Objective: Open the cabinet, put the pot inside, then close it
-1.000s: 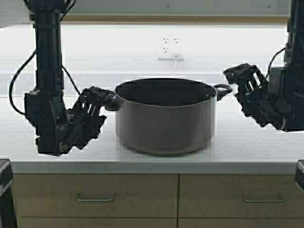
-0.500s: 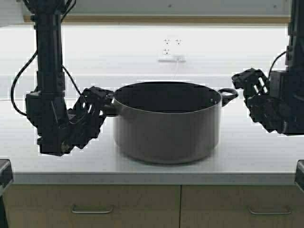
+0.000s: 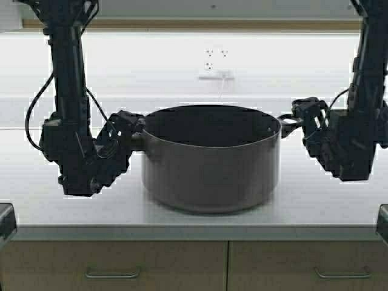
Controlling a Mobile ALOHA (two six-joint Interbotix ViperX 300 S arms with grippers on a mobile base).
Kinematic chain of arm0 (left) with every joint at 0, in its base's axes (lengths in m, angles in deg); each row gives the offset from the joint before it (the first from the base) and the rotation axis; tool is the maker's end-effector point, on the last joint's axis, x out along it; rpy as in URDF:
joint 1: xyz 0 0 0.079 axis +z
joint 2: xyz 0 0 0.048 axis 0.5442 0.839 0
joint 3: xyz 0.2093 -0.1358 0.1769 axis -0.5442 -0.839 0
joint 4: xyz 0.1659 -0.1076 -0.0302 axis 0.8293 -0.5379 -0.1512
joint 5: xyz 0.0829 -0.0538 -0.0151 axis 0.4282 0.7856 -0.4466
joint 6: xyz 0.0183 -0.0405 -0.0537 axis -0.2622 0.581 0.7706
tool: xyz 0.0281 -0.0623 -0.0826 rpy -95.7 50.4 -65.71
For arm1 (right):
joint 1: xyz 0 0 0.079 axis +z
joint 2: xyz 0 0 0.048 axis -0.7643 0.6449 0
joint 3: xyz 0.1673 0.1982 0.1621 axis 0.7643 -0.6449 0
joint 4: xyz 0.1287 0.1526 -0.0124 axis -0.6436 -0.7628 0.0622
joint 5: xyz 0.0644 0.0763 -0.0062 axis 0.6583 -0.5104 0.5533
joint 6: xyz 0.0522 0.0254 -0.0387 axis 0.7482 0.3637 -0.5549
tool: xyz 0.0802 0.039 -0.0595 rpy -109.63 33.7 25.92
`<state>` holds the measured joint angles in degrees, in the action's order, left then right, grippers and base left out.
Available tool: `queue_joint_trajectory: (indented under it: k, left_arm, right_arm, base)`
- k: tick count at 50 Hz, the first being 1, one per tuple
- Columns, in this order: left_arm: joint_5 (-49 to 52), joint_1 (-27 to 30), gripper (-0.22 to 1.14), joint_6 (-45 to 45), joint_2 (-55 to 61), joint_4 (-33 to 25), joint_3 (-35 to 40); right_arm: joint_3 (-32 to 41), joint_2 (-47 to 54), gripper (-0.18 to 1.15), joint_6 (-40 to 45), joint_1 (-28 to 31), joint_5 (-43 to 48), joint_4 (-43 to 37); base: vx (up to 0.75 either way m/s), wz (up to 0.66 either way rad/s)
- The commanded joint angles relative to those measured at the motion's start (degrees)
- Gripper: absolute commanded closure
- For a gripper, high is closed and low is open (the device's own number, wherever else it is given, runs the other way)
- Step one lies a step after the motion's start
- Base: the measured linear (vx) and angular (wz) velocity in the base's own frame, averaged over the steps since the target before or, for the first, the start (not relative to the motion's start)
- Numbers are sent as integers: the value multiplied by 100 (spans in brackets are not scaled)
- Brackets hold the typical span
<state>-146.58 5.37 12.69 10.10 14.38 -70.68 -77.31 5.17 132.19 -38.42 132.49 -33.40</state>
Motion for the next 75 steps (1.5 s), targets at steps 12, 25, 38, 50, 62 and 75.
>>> queue_joint_trajectory:
  k: [12,25,38,50,62,75]
  left_arm:
    - [-44,35,-11,0,-97,-378,53]
    - [-26,26,-11,35,-62,-396,53]
    - [-26,26,-11,53,-35,-396,-18]
    - [62,26,-1,44,-26,-413,-26]
    - [457,35,100,26,-44,-422,62]
    - [448,26,87,-53,-431,-413,-176]
  right_arm:
    - [633,255,-6,457,-9,-299,167]
    - [984,396,-6,712,-9,-439,281]
    - [1784,589,-6,905,-44,-967,387]
    - [1811,633,18,1178,-53,-1099,457]
    - [1705,554,104,1195,-53,-1081,492]
    - [1169,123,90,1160,-44,-527,536]
  base:
    - [2,-1]
    - [1,-1]
    - [0,0]
    - [0,0]
    - [0,0]
    - [0,0]
